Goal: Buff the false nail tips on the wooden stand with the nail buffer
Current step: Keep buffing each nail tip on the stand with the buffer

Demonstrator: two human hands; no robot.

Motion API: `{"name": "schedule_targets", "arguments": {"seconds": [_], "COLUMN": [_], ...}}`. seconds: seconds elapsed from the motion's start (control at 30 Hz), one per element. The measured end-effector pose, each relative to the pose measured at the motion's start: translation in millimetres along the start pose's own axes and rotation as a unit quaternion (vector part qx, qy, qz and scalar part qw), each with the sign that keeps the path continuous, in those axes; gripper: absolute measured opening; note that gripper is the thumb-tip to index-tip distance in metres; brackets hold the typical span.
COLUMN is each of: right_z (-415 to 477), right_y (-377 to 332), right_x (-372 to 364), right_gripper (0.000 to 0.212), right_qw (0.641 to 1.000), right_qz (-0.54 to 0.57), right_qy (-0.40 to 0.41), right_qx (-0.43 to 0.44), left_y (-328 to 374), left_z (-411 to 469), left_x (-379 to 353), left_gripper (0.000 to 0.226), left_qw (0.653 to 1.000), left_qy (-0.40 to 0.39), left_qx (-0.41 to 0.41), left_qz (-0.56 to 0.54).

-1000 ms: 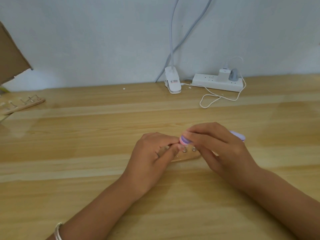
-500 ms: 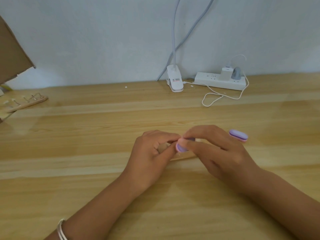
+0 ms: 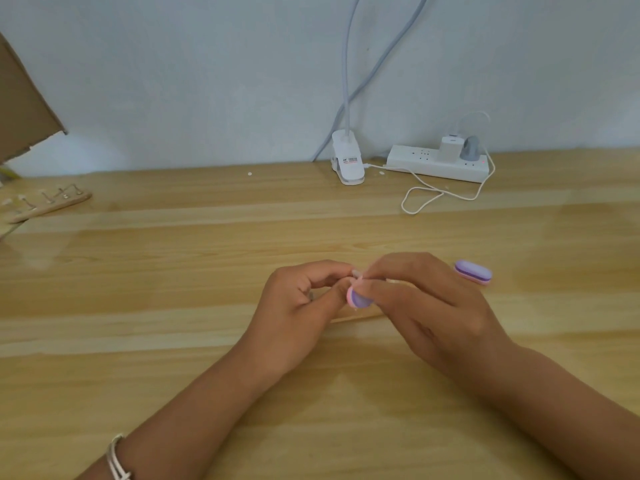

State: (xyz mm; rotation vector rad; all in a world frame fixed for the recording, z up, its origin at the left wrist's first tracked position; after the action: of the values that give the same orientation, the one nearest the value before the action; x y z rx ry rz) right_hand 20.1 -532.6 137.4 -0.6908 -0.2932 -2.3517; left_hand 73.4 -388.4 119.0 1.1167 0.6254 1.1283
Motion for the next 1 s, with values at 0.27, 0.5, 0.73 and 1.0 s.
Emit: {"name": "schedule_targets", "arguments": {"seconds": [0.27, 0.5, 0.73, 1.0], "right_z": [-0.1, -3.8, -2.2, -1.6], "right_y": [6.9, 33.7, 15.2, 8.1], "right_x": [2.2, 5.3, 5.8, -3.6], "right_gripper": [0.017, 0.026, 0.024, 0.026], "right_qw": [1.0, 0.996, 0.987, 0.983], "right_qz": [0.003, -0.01, 0.058, 0.043], "right_qy": [0.004, -0.016, -0.033, -0.086], "right_qx": [-0.016, -0.087, -0.145, -0.156], "left_y": [-0.7, -0.1, -0.4, 7.2], "left_z": [0.0, 0.3, -0.6, -1.5], "left_x": [-2.6, -4.0, -2.1, -1.1], "left_gripper": [0.016, 0.019, 0.017, 0.006], "left_qw": [1.0, 0.999, 1.0, 0.998], "left_qy": [-0.024, -0.029, -0.012, 0.017], "left_qx": [-0.001, 0.005, -0.01, -0.046], "left_qz": [-0.018, -0.037, 0.005, 0.048]}}
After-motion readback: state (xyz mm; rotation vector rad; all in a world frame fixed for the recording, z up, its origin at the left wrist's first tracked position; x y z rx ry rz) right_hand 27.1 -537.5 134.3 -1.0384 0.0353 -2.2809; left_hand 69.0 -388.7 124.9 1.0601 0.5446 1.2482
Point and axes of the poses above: each hand's wrist, its own z-axis towards the middle knuckle, its own x-axis out of the back of the hand, y = z × x, the point moved 6 cm from there along z, towards the middle knuckle, and after that the axes turned 8 degrees about -z, right-handed, at the moved point
